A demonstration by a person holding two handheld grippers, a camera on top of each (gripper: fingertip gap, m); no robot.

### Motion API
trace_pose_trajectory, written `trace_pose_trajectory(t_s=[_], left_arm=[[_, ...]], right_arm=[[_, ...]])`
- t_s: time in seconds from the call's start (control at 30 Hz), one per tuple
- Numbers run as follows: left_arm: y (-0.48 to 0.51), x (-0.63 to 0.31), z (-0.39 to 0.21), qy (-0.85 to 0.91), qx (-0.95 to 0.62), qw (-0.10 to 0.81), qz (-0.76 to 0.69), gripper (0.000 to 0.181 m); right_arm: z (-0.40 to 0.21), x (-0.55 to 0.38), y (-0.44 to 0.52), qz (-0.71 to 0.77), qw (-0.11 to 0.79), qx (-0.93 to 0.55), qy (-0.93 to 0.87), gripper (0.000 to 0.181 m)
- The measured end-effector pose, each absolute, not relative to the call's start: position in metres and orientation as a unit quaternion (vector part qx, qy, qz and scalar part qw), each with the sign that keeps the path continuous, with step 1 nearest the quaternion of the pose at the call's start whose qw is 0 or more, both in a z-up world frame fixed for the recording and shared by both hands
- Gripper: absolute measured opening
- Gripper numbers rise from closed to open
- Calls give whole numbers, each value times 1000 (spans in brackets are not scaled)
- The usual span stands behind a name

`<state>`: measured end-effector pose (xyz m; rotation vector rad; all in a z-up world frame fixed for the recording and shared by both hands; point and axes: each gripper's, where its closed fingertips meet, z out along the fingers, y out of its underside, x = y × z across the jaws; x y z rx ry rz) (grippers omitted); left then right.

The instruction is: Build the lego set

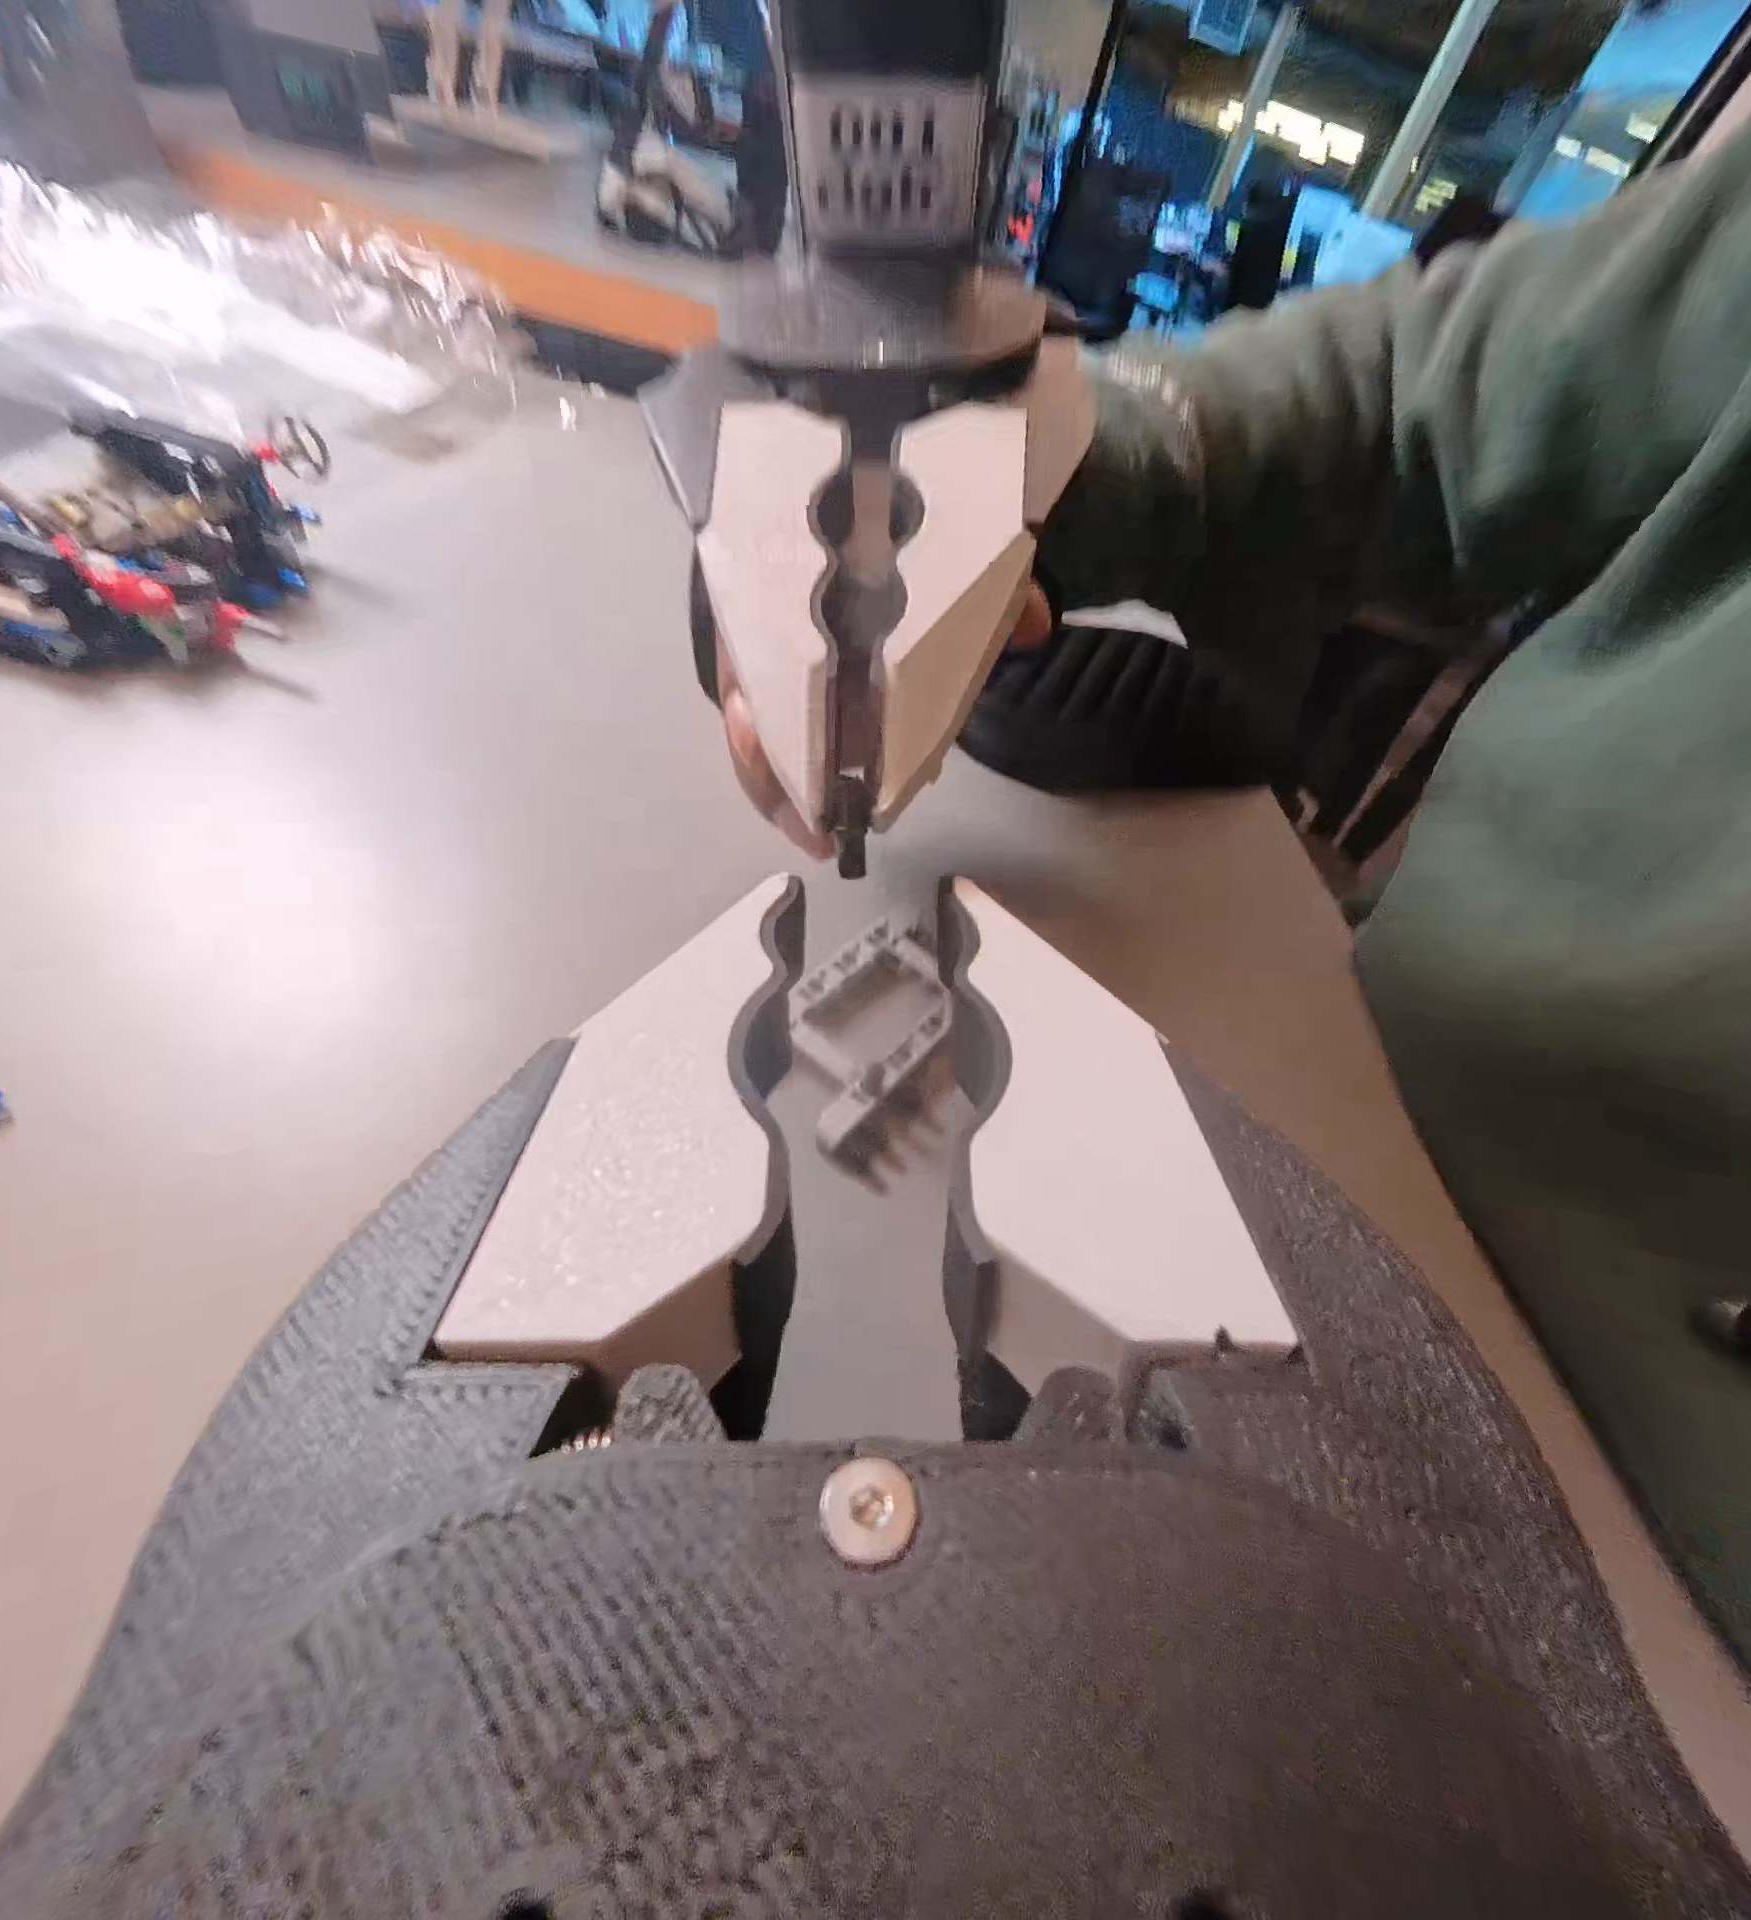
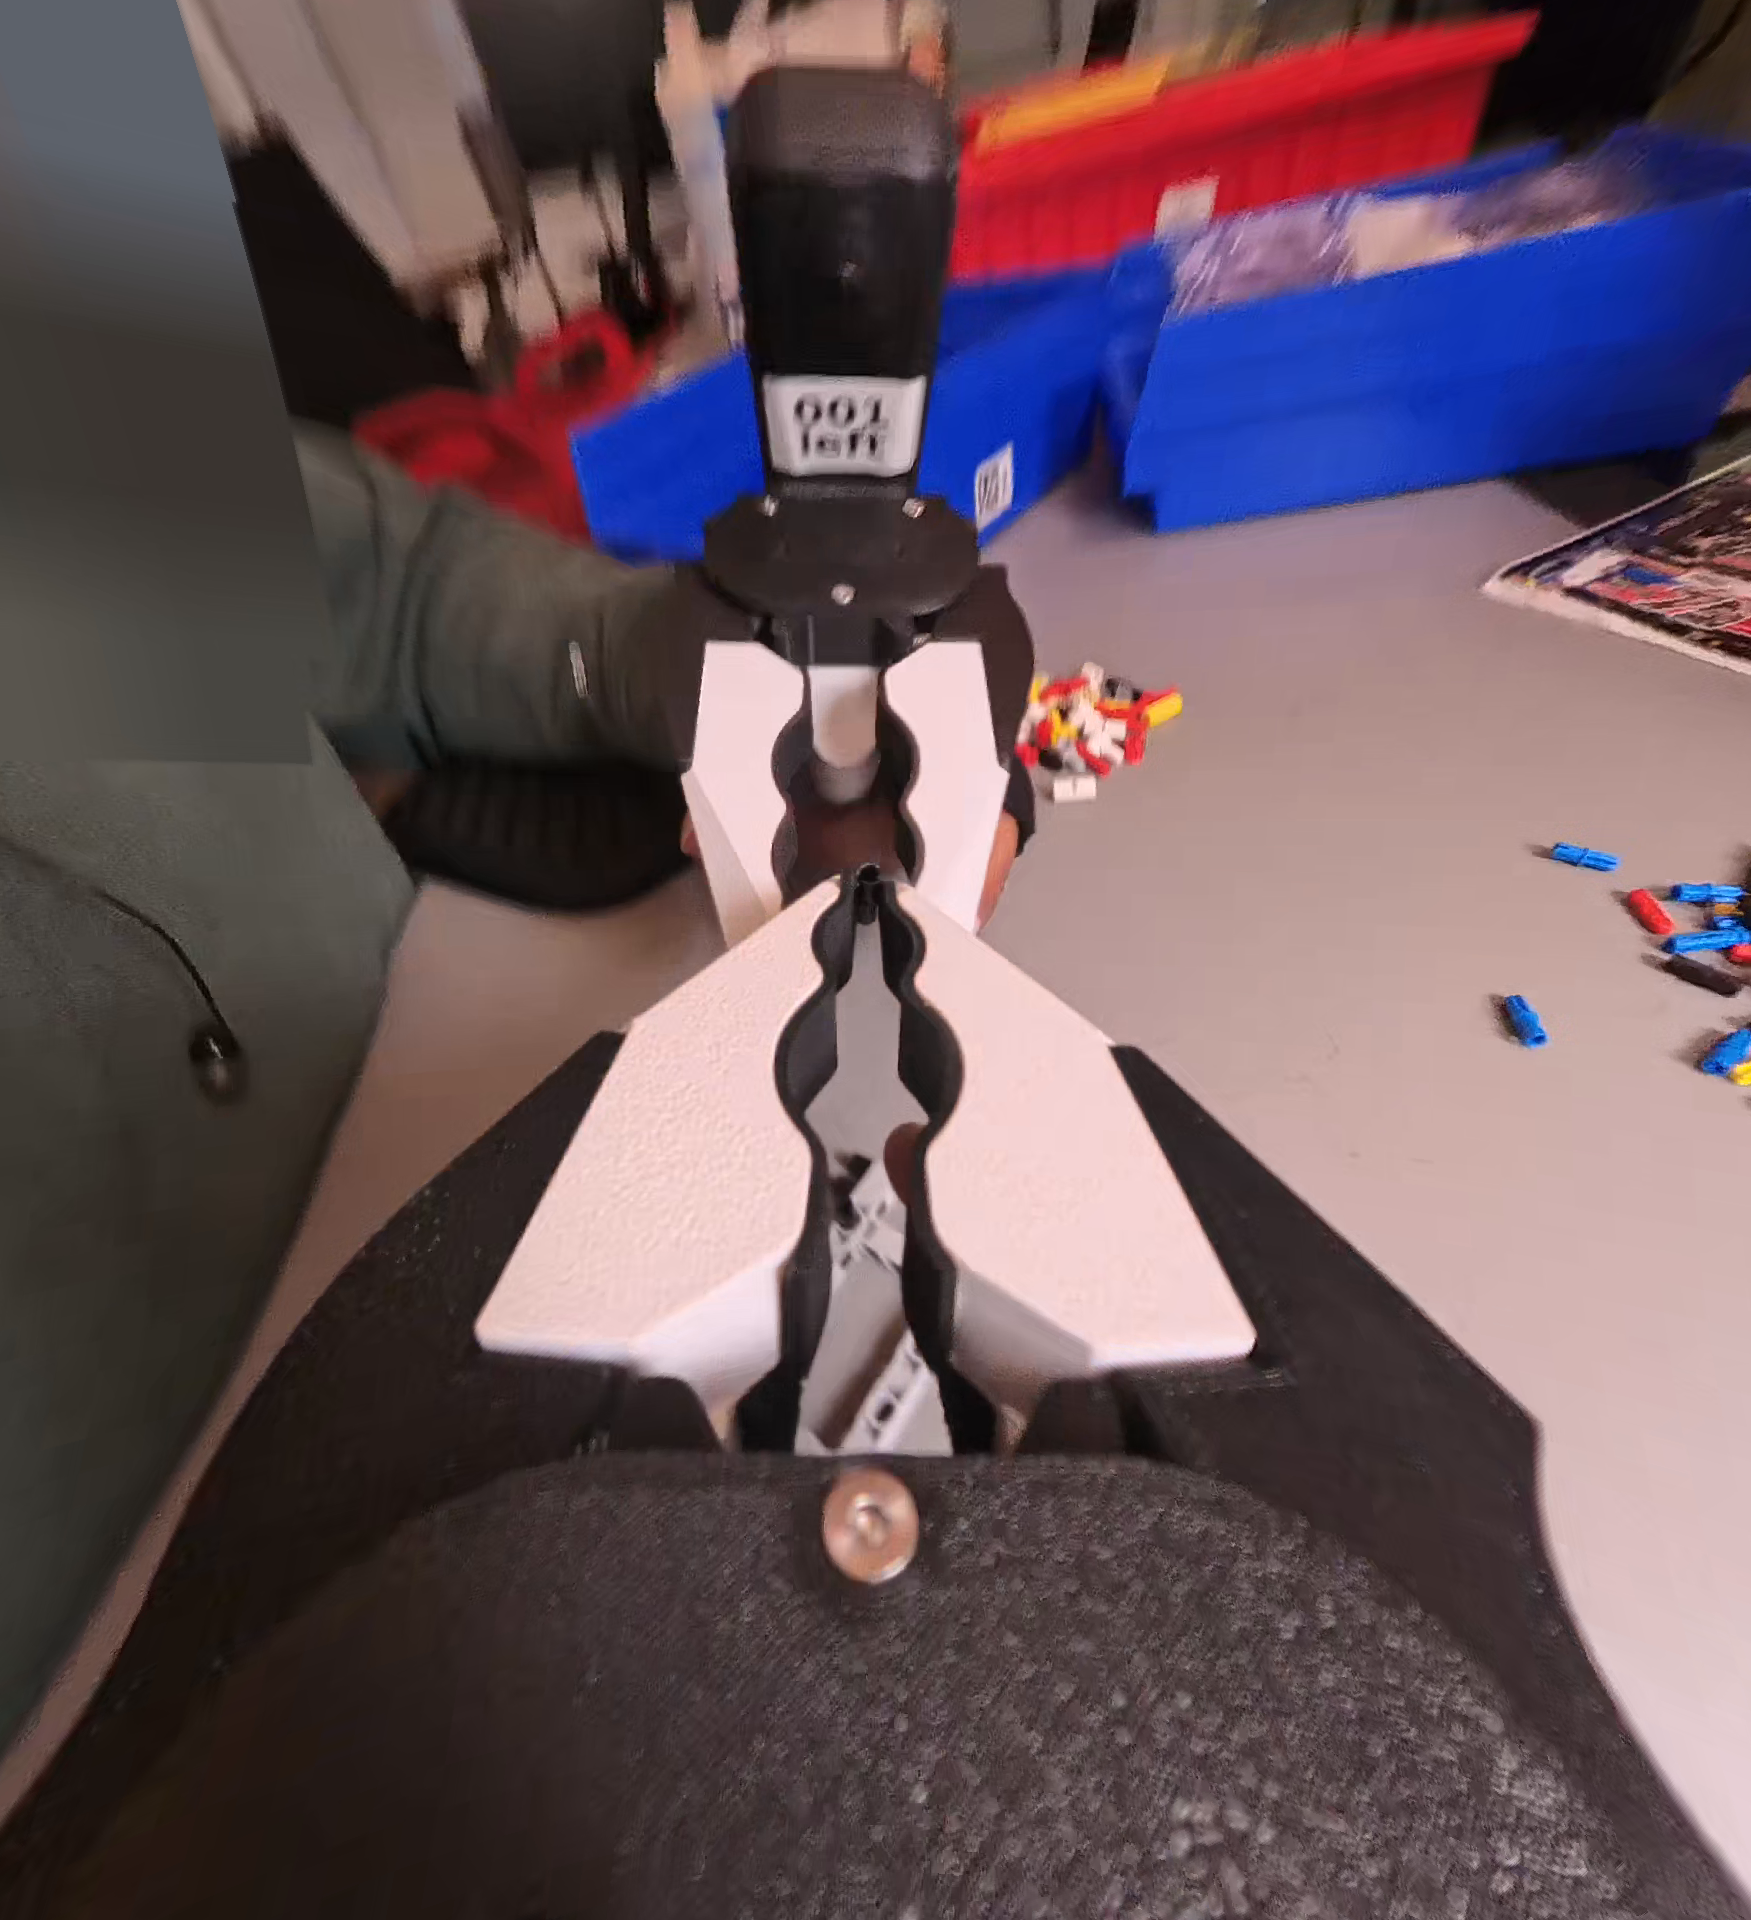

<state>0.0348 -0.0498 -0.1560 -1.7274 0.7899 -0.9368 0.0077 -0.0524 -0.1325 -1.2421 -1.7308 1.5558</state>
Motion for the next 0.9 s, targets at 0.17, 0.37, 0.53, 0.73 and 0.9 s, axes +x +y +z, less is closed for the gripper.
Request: trace_pose_trajectory(t_s=[0.17,0.37,0.53,0.73,0.9], left_arm=[[-49,35,-144,320,-700,519,-371,11],[-51,37,-148,328,-706,514,-362,3],[-54,40,-157,350,-716,500,-338,1],[-55,41,-165,373,-725,487,-313,1],[-56,42,-169,381,-729,480,-306,2]], right_arm=[[-129,14,-52,618,267,-464,-576,3],[-137,20,-56,607,259,-460,-594,3],[-145,23,-59,564,249,-455,-643,3],[-153,25,-62,481,246,-423,-727,6],[-157,27,-62,434,236,-403,-771,3]])
